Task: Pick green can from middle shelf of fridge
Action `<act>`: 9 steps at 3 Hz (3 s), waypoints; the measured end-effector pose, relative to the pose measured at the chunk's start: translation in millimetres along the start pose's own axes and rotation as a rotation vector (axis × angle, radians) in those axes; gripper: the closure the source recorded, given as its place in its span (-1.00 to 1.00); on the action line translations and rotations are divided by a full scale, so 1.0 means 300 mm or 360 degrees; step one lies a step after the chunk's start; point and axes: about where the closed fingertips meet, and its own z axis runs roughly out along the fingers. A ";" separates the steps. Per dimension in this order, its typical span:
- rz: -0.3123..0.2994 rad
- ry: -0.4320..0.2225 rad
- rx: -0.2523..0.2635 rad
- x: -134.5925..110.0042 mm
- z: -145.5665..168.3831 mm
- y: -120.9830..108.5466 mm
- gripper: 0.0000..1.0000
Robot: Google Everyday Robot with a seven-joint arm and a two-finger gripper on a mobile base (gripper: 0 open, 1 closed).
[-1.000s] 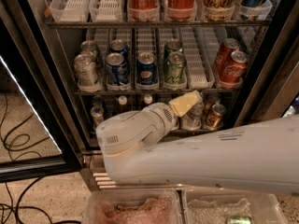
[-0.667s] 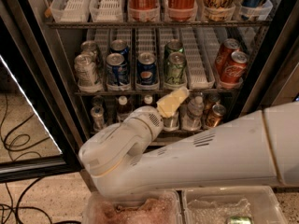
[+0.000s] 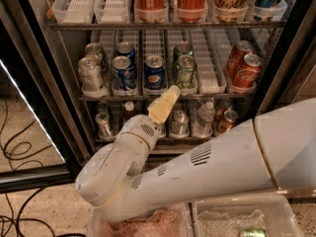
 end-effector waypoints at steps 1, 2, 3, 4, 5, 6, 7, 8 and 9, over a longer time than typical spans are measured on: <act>-0.0035 -0.0011 -0.0025 -0.009 0.003 0.014 -1.00; 0.0117 0.0181 -0.0032 0.006 0.066 0.074 -1.00; 0.0208 0.0214 -0.0060 -0.073 0.099 0.061 -1.00; 0.0155 0.0202 -0.0100 -0.077 0.101 0.081 -1.00; 0.0066 0.0118 -0.0166 -0.067 0.046 0.021 -1.00; -0.0049 0.0003 -0.0111 0.009 0.020 -0.277 -1.00; -0.0048 0.0003 -0.0111 0.009 0.020 -0.277 -1.00; 0.0076 0.0099 -0.0133 0.007 0.029 -0.291 -1.00; 0.0076 0.0099 -0.0133 0.007 0.029 -0.291 -1.00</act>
Offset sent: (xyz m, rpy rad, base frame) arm 0.0139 -0.0579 0.0306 0.4426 -0.2058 -0.6794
